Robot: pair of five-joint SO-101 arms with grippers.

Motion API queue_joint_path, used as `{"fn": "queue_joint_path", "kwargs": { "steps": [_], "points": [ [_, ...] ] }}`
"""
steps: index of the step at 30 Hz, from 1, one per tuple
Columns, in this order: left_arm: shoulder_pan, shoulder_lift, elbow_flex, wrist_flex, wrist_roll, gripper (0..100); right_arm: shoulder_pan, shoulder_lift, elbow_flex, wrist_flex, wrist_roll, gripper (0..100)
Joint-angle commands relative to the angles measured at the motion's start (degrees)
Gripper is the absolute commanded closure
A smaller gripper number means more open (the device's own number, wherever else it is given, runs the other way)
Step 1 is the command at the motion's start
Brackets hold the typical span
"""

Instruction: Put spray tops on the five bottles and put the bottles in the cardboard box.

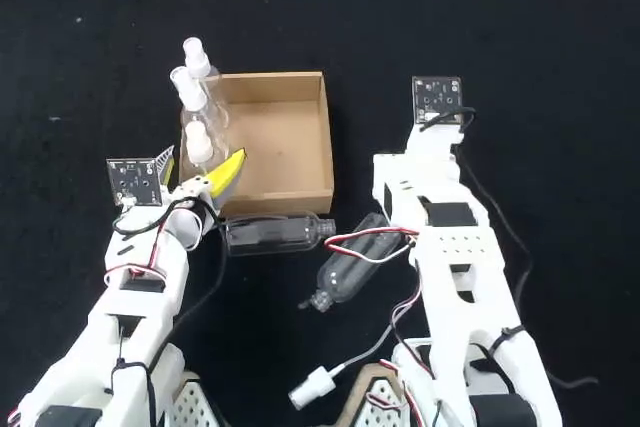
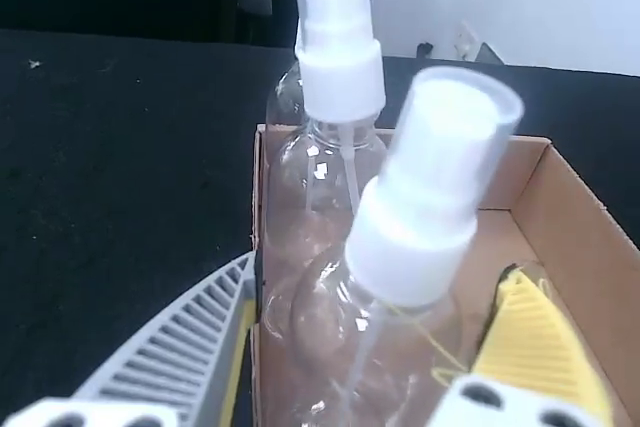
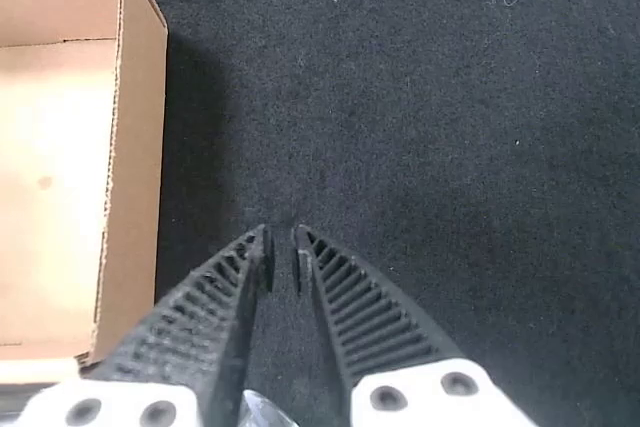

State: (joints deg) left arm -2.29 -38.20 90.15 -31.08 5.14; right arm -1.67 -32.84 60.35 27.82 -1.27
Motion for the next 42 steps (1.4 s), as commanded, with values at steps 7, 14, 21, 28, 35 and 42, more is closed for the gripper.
{"fn": "queue_joint_path", "kwargs": {
  "steps": [7, 14, 21, 28, 35, 42],
  "points": [
    [-1.1, -8.26, 1.36, -0.09, 0.53, 75, -0.7, -1.27, -0.31, -1.76, 0.35, 96.6],
    [-1.01, -20.84, -0.48, 18.64, 0.62, 75, -0.7, -1.27, -0.31, -1.76, 0.35, 96.6],
    [-1.36, -34.9, 0.31, 31.03, 0.62, 75, -0.79, -1.27, -0.22, -1.76, 0.35, 96.6],
    [-1.71, -48.18, -0.13, 45.19, 0.62, 75, -0.79, -1.27, -0.22, -1.76, 0.35, 96.6],
    [-1.8, -58.9, -0.22, 58.37, 0.53, 75, -0.79, -1.27, -0.04, -1.76, 0.18, 96.6],
    [-6.02, -66.64, -0.31, 66.81, 0.53, 75, -0.79, -1.27, -0.04, -1.76, 0.0, 96.6]
  ]
}}
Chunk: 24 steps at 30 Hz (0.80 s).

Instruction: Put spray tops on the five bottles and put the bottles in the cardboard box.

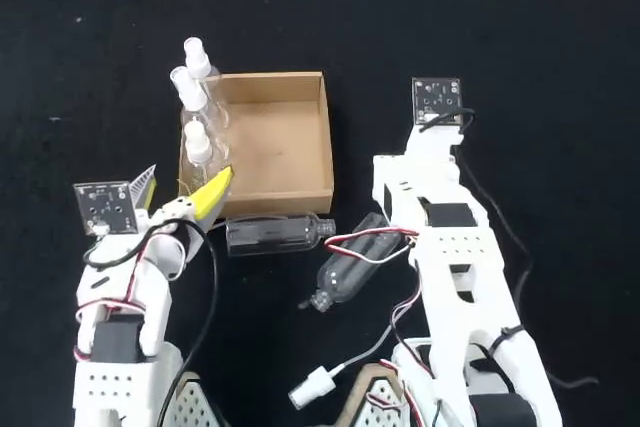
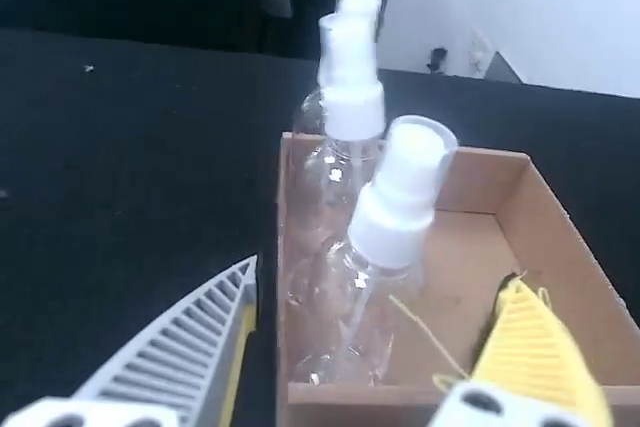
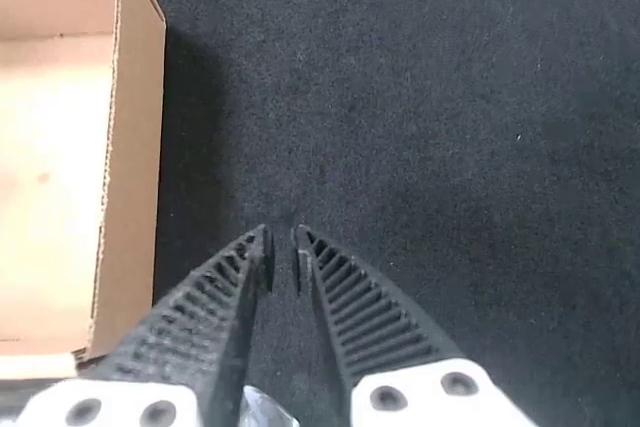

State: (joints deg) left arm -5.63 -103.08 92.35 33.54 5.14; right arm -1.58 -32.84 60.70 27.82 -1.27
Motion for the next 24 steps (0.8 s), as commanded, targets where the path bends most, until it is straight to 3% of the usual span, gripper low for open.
{"fn": "queue_joint_path", "kwargs": {
  "steps": [1, 9, 16, 24],
  "points": [
    [-3.74, -1.49, -2.51, 2.9, 0.53, 75, -0.88, -1.27, -0.4, -1.76, 0.0, 96.6],
    [-4.97, -1.41, -4.0, 10.2, 0.26, 75, -0.88, -1.27, -0.4, -1.76, -0.09, 96.6],
    [-5.49, -1.41, -12.79, 23.65, 0.09, 75, -0.79, -1.27, -0.4, -1.67, 0.18, 96.6],
    [-5.49, -1.41, -9.98, 24.44, 0.09, 75, -0.53, -1.63, -0.48, -1.32, 0.0, 96.6]
  ]
}}
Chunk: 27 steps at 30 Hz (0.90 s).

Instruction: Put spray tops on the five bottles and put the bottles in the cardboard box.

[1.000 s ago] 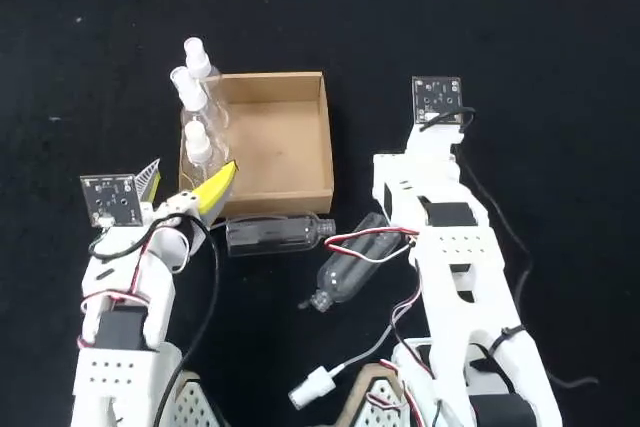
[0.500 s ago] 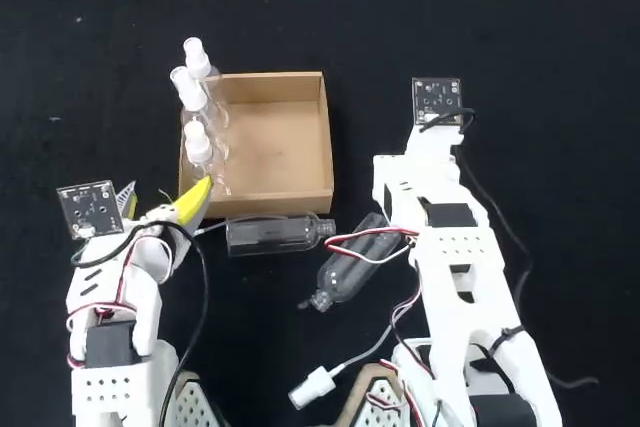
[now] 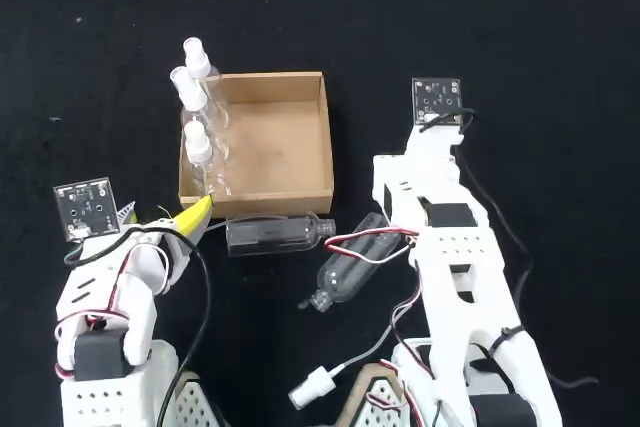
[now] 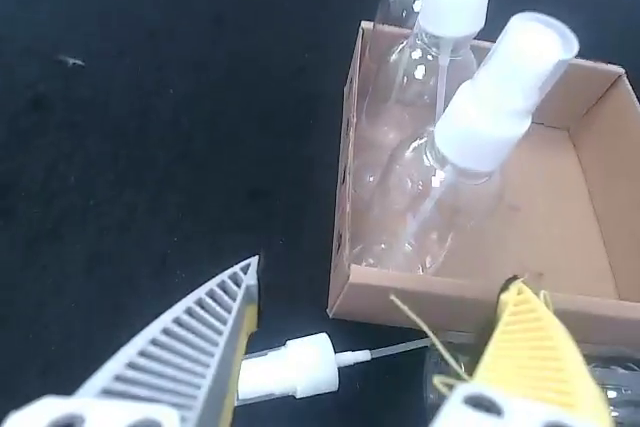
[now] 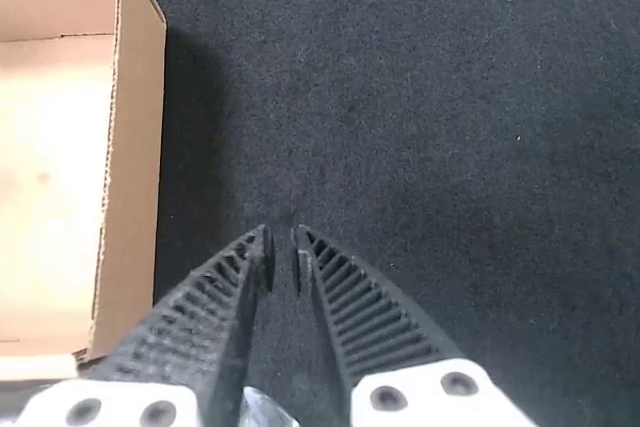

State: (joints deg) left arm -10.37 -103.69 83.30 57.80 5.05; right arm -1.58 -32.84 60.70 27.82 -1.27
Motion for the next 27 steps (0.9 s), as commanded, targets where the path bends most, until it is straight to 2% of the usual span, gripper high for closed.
{"fn": "queue_joint_path", "kwargs": {
  "steps": [1, 5, 9, 14, 19, 24, 27],
  "points": [
    [-0.75, -0.79, -0.66, 0.18, 0.18, 75, -0.44, -1.63, -0.57, -1.32, 0.26, 96.6],
    [-0.84, -0.79, 0.31, 0.26, 0.09, 75, -0.35, -1.71, -3.38, 1.93, 0.53, 96.6],
    [-0.84, -0.79, 2.24, 0.09, -1.05, 75, -0.7, -1.36, -14.02, 17.14, 7.82, 96.6],
    [-0.84, -0.79, 2.68, 0.35, -8.0, 75, -0.7, -1.27, -24.4, 30.42, 25.58, 96.6],
    [-0.84, -0.79, 2.68, 0.44, -8.7, 75, -0.79, -1.27, -28.88, 43.25, 42.55, 94.9],
    [-0.84, -0.79, 2.77, 0.26, -8.7, 75, -0.79, -1.36, -29.05, 55.3, 65.23, 76.1],
    [-0.84, -0.79, 2.68, 0.18, -8.7, 75, -0.79, -1.54, -29.05, 58.81, 74.29, 66.6]
  ]
}}
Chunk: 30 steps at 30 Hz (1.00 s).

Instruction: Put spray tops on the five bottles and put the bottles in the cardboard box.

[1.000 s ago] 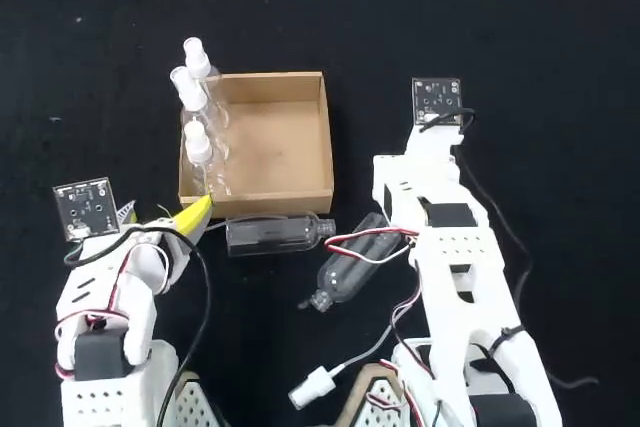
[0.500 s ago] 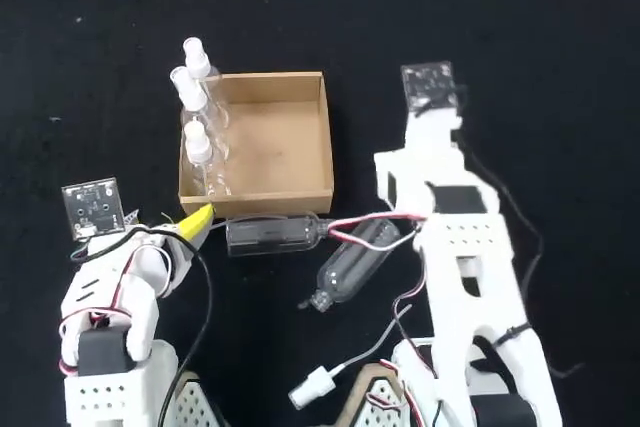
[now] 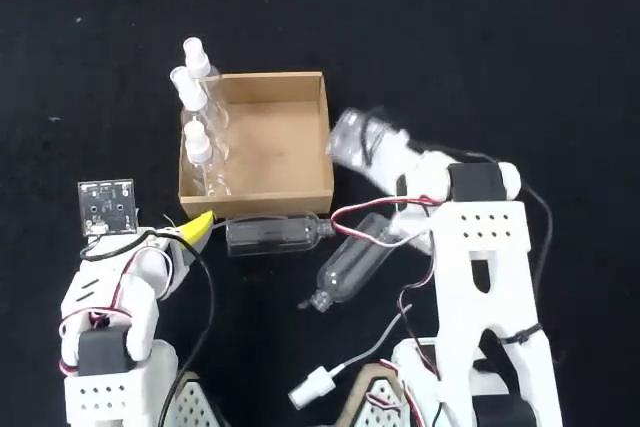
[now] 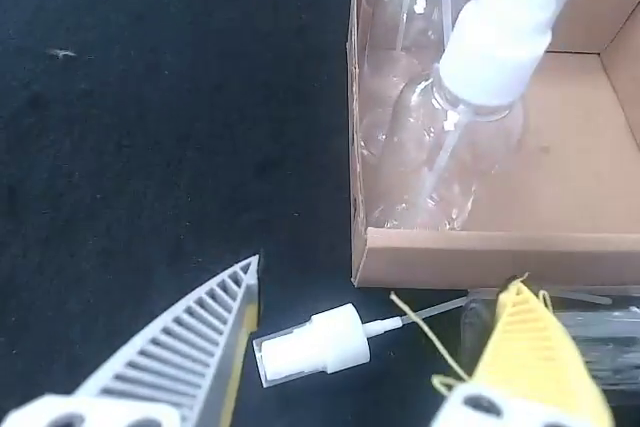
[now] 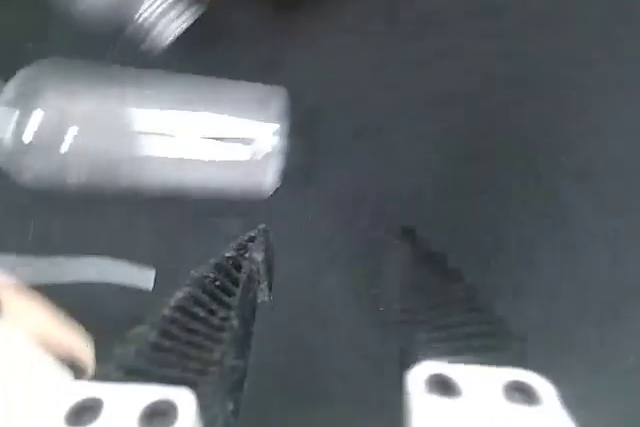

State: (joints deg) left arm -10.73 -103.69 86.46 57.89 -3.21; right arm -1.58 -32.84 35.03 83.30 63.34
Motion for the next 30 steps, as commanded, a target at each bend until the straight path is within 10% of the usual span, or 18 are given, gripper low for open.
{"fn": "queue_joint_path", "kwargs": {
  "steps": [1, 7, 30],
  "points": [
    [-0.48, -0.79, -0.66, 0.35, -0.44, 75, -0.79, -1.36, -3.38, 4.31, 12.84, 65.3],
    [-0.48, -0.79, -0.66, 0.44, -0.44, 75, -1.93, -1.19, 0.13, 8.53, 36.31, 64.5],
    [-9.54, -0.79, -2.07, 0.09, -0.09, 75, -16.88, -1.1, 22.29, -10.11, 32.7, 64.5]
  ]
}}
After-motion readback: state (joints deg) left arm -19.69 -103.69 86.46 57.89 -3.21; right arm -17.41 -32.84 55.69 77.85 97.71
